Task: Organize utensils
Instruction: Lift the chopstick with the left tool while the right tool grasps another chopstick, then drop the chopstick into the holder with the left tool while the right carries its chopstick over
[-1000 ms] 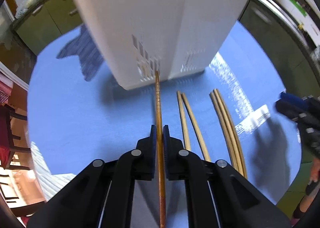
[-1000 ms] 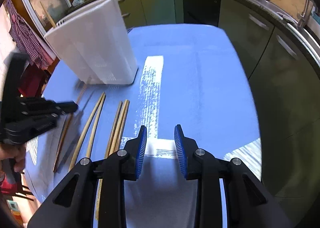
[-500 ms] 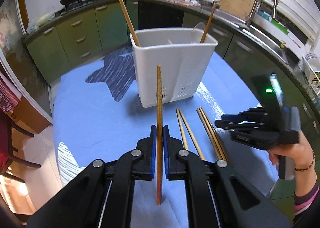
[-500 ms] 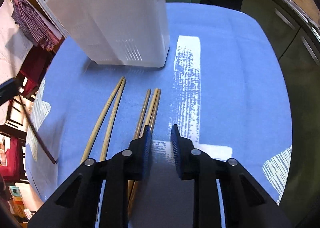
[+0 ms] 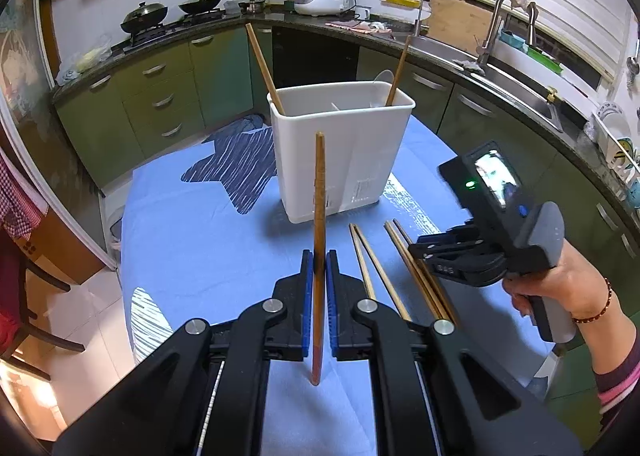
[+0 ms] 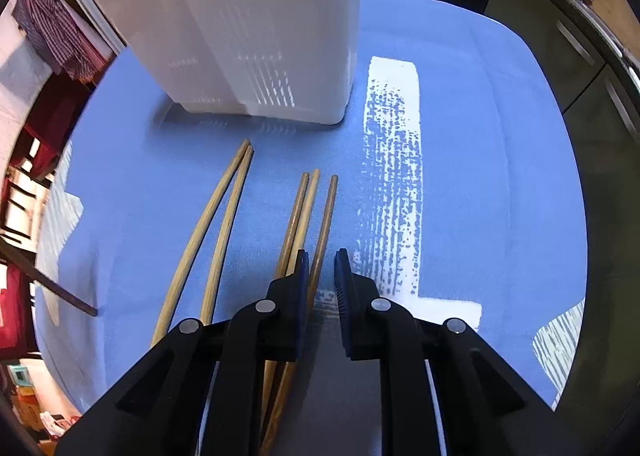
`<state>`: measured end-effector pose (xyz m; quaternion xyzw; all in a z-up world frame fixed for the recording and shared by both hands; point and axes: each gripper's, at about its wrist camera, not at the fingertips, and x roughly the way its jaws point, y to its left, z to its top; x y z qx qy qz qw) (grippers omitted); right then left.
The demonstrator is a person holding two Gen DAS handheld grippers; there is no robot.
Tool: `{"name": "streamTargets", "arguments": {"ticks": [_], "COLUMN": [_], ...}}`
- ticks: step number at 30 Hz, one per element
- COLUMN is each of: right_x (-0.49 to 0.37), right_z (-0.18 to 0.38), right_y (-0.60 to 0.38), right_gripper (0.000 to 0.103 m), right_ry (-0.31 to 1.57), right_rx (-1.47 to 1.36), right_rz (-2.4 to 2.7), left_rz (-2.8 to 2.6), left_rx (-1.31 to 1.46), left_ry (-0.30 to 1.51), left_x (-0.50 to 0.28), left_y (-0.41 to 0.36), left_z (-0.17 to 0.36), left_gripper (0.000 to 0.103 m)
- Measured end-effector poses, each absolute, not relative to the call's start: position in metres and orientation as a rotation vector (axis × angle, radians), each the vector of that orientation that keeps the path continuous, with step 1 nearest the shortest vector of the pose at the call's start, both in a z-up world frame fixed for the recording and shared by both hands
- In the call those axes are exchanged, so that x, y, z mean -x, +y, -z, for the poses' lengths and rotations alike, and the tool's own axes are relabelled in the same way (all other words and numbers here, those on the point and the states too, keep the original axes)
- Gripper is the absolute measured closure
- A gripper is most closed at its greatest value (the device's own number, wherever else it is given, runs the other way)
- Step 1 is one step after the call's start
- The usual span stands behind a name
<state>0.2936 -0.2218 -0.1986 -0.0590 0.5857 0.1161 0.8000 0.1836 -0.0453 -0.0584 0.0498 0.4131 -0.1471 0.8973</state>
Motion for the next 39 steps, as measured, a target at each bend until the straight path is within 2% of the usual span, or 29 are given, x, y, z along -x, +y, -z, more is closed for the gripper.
{"name": "streamTargets", "arguments": {"ticks": [3, 9, 23, 30, 39], "right_x": [-0.294, -0.291, -0.225, -0.197, -0.196], "right_z": [0.2, 0.193, 0.093, 0.07, 0.075], "right_y": [-0.211, -0.213, -0.267, -0.3, -0.315], "right_gripper": [0.095, 0.097, 0.097, 0.097, 0.097], "right_ry": [1.247, 1.217, 0.953, 0.921, 0.919], "right_rx": [0.166, 0.128, -0.009, -0.027, -0.056], "right_rz": [-0.243, -0.256, -0.314, -0.329, -0.329], "left_rz": [0.306, 0.31, 0.332, 0.356, 0.322], "left_rx": [-0.105, -0.1, -0.1, -0.092, -0.084], "left_ry": [0.854, 0.844, 0.781, 0.737, 0.598], "left_x": [-0.183, -0.18, -0.178, -0.187, -0.226], "left_y": [-0.046, -0.046, -0.049, -0.058, -0.078], "left_z": [0.058, 0.053, 0.014, -0.026, -0.103], "left_gripper": [0.097, 0.097, 0.097, 0.097, 0.097]}}
